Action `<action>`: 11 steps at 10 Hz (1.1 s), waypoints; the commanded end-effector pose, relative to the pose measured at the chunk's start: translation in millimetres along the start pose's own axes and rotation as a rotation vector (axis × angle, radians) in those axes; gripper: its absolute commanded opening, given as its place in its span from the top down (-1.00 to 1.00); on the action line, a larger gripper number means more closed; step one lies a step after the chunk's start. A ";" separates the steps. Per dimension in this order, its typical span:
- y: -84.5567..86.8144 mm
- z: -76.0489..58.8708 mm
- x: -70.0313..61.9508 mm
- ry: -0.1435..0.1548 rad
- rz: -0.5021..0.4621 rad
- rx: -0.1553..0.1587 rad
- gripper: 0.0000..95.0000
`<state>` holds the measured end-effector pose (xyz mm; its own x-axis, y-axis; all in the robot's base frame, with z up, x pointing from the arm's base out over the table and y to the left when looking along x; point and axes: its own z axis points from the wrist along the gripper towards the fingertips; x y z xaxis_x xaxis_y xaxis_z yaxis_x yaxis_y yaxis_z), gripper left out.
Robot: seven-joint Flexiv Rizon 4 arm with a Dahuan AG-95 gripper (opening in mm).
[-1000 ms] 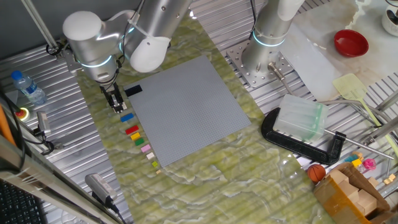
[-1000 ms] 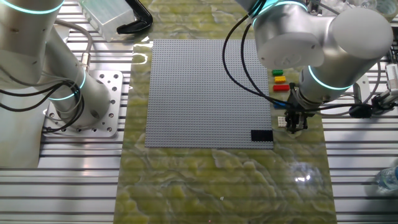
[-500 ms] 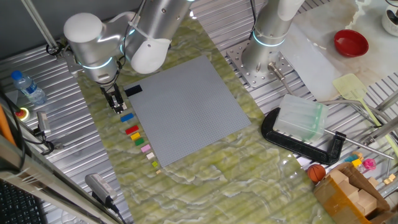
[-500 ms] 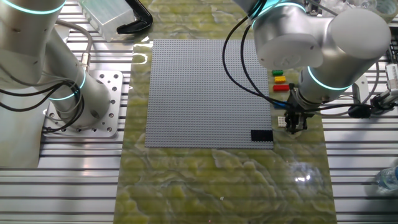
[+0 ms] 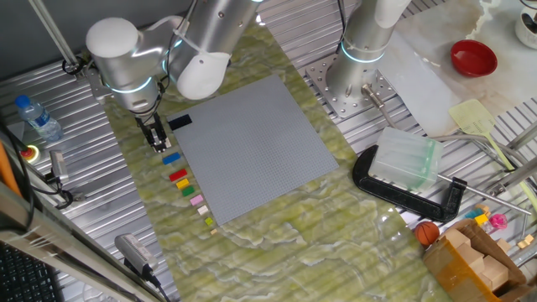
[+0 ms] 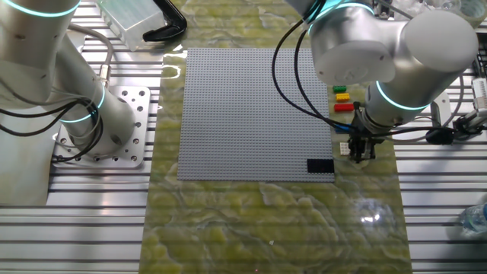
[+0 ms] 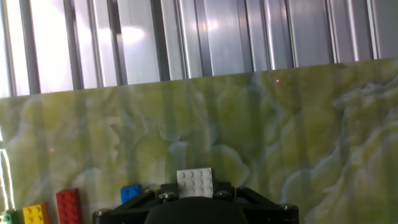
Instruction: Build with small Lego blocks
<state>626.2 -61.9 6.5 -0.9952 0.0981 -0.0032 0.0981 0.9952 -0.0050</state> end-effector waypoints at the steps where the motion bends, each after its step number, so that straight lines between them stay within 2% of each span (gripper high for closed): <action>1: 0.1 0.9 -0.4 0.001 -0.001 0.000 0.60; 3: 0.2 0.3 -0.3 0.001 -0.001 0.001 0.60; 7: -0.3 -11.7 1.5 -0.004 -0.002 0.000 0.60; 8: -1.3 -17.4 3.1 0.004 -0.005 -0.001 0.60; 10: -2.3 -22.1 9.2 0.019 -0.012 -0.003 0.60; 11: -5.1 -25.5 21.0 0.026 -0.029 -0.004 0.60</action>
<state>607.6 -65.1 30.6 -0.9972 0.0698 0.0282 0.0699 0.9975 0.0029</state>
